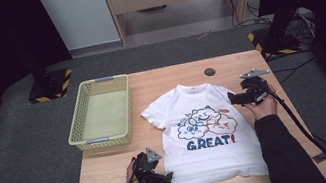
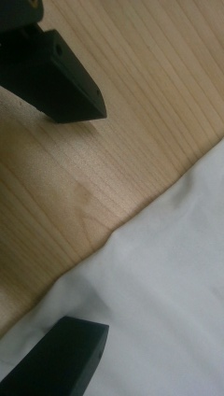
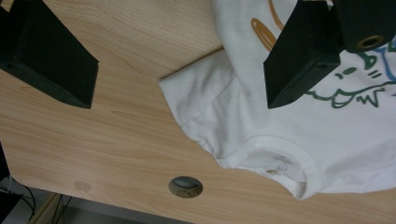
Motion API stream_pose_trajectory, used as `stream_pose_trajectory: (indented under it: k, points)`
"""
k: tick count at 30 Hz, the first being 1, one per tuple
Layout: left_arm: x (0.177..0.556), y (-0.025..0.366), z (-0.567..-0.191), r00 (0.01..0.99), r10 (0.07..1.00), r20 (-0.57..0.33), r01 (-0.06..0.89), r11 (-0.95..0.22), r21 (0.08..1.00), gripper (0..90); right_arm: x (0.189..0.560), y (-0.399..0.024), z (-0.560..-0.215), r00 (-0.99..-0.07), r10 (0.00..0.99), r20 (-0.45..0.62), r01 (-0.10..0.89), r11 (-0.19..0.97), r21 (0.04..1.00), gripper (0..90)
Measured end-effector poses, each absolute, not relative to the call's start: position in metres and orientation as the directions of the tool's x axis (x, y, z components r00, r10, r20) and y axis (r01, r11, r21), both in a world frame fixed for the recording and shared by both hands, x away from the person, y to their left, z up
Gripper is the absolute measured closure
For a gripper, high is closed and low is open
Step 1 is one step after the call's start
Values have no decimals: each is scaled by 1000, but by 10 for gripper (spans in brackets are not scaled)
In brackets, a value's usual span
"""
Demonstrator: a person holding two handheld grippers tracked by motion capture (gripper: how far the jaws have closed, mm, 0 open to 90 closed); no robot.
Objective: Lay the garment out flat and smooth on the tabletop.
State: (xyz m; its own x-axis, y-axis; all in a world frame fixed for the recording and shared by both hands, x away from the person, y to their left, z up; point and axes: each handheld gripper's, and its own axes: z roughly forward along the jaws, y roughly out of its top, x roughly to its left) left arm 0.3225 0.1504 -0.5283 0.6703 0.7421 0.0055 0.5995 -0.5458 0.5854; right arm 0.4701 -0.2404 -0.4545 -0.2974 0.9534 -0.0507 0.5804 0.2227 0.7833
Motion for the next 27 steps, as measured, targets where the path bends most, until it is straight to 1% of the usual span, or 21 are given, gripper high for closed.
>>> stream_pose_trajectory:
  k: [4,11,17,25,26,27]
  points:
    - [321,152,-529,670,743,5,598,-543,589,1,480,-239,-464,-284,957,-56,603,223,766,109]
    - [321,152,-529,674,739,5,596,-548,588,1,499,-239,-479,-222,974,-51,628,183,757,140]
    - [322,152,-528,680,733,5,593,-554,585,0,514,-240,-496,-180,983,-38,669,150,728,160]
    - [323,152,-528,686,727,6,589,-560,583,0,527,-241,-512,-164,986,12,704,108,702,249]
    - [323,152,-528,686,727,6,589,-560,583,0,527,-241,-513,-164,986,19,709,104,697,279]
    - [323,152,-528,687,727,6,589,-561,582,0,528,-241,-515,-170,985,29,716,104,691,291]
